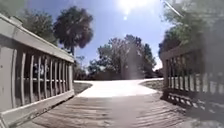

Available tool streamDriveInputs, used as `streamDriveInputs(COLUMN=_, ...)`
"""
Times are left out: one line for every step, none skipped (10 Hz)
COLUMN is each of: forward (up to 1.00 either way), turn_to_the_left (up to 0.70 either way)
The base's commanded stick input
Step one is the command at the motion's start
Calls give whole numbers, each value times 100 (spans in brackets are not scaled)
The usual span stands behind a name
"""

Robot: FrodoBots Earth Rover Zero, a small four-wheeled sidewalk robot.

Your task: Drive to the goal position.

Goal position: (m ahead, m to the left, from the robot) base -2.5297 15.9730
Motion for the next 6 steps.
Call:
streamDriveInputs(forward=45, turn_to_the_left=0)
streamDriveInputs(forward=45, turn_to_the_left=0)
streamDriveInputs(forward=45, turn_to_the_left=0)
streamDriveInputs(forward=45, turn_to_the_left=0)
streamDriveInputs(forward=45, turn_to_the_left=0)
streamDriveInputs(forward=45, turn_to_the_left=0)
